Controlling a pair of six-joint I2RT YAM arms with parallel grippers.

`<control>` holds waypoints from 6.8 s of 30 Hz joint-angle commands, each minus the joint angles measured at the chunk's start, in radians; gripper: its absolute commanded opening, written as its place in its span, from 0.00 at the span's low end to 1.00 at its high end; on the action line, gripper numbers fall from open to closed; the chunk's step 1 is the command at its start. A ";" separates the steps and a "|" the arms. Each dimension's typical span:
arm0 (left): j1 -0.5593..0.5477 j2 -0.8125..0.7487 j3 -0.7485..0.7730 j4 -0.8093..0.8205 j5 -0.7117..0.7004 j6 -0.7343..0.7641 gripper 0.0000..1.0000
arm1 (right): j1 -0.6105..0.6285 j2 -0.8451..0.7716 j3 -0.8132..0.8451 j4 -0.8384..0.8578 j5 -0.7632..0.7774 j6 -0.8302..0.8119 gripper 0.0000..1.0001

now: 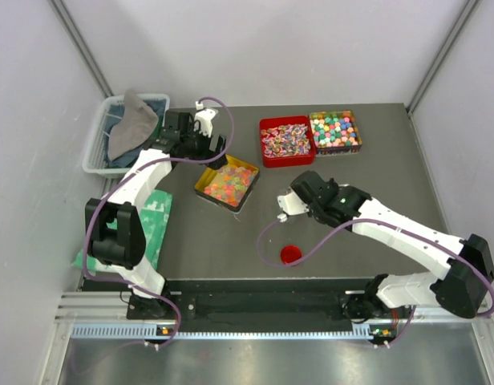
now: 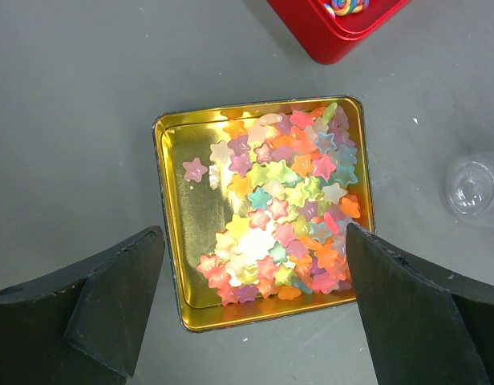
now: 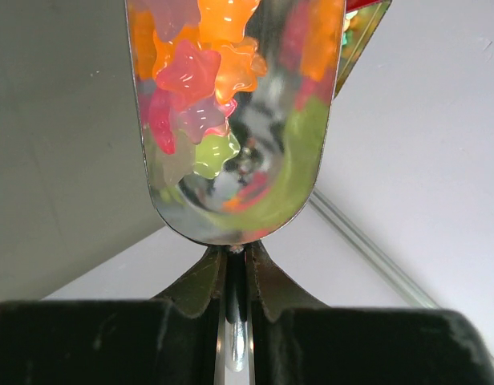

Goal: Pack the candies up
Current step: Place the fake candies in the packing bottle, then scoop the fake candies from the storage box.

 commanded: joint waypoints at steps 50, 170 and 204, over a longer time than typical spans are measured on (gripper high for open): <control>-0.004 -0.030 -0.011 0.037 0.036 -0.005 0.99 | 0.027 0.020 0.100 0.073 0.066 -0.068 0.00; 0.079 0.274 0.040 0.072 -0.162 0.011 0.68 | 0.074 0.171 0.510 0.048 -0.285 0.316 0.00; -0.042 0.205 0.118 0.175 -0.482 0.179 0.00 | 0.150 0.254 0.481 0.001 -0.150 0.078 0.00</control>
